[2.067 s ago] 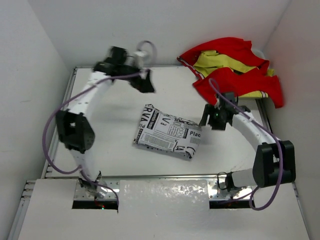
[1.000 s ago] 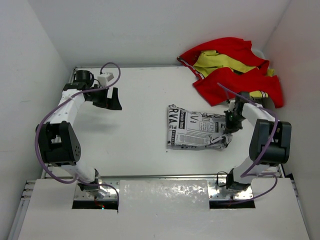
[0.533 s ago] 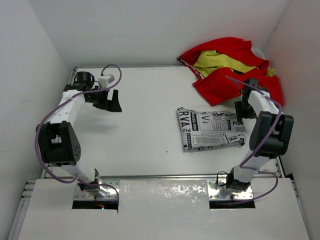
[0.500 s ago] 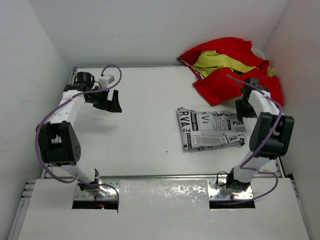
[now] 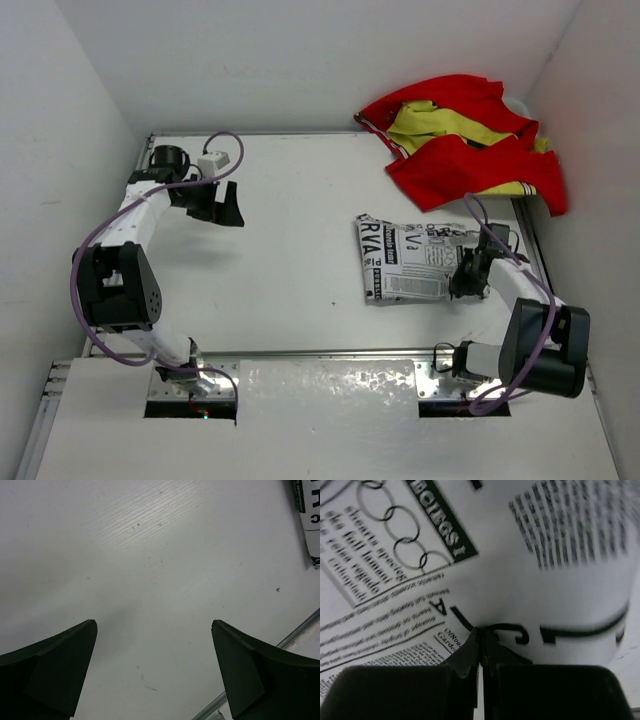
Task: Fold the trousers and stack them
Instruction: Neatly place the folded trousers to the corner
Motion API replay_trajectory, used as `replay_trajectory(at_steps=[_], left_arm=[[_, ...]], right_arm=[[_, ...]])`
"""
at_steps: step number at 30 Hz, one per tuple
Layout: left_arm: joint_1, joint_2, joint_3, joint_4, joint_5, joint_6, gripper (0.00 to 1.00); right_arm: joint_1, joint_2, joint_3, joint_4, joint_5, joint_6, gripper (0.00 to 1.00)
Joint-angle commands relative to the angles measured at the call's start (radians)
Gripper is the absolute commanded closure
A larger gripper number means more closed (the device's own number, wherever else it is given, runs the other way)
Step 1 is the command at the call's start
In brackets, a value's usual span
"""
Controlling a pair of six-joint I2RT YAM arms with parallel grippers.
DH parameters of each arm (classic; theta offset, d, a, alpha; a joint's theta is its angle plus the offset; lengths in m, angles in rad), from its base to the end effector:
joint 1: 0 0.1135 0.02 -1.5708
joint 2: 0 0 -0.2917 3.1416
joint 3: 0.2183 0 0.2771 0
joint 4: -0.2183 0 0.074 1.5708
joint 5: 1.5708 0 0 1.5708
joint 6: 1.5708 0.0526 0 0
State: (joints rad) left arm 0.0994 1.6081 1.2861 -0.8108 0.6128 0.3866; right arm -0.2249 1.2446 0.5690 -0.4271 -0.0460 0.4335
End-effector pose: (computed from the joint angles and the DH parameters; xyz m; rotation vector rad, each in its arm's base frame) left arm 0.3574 0.0052 0.2703 0.5332 2.4546 -0.6352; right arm 0.2269 -0.0494 0.1545 0.8519 2.5389 0.1277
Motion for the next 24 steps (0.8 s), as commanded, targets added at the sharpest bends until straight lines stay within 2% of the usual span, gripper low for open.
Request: replay_trajectory(at_steps=[1,4,10,12,13,16,17,19,20,24], left_arm=[[0.006,-0.030,0.009,0.021,0.022,0.001,0.03],[0.006,-0.037,0.007,0.018,0.021,0.003,0.03],[0.005,-0.040,0.002,0.019,0.021,0.003,0.03],[0.006,-0.040,0.005,0.019,0.018,0.005,0.03],[0.006,-0.039,0.005,0.019,0.015,0.008,0.04],[0.006,-0.040,0.007,0.019,0.010,0.011,0.03],[0.006,-0.040,0.009,0.019,0.005,0.011,0.03],[0.006,-0.043,0.009,0.019,-0.008,0.011,0.03],[0.006,-0.045,0.009,0.019,-0.016,0.009,0.03],[0.006,-0.054,0.004,0.028,-0.050,0.002,0.03]], right_arm=[[-0.008,0.033,-0.029,0.027,0.033,0.123,1.00],[-0.031,0.058,-0.029,-0.025,0.126,0.123,1.00],[-0.039,0.032,0.018,-0.021,0.155,0.100,0.98],[-0.044,0.027,0.064,-0.053,0.172,0.090,0.87],[-0.045,0.023,0.078,-0.074,0.179,0.079,0.76],[-0.051,-0.013,0.143,-0.116,0.224,0.071,0.55],[-0.053,-0.028,0.173,-0.134,0.236,0.067,0.38],[-0.071,-0.071,0.207,-0.172,0.291,0.070,0.16],[-0.103,-0.083,0.242,-0.185,0.310,0.077,0.01],[-0.204,-0.132,0.305,-0.257,0.451,0.143,0.01]])
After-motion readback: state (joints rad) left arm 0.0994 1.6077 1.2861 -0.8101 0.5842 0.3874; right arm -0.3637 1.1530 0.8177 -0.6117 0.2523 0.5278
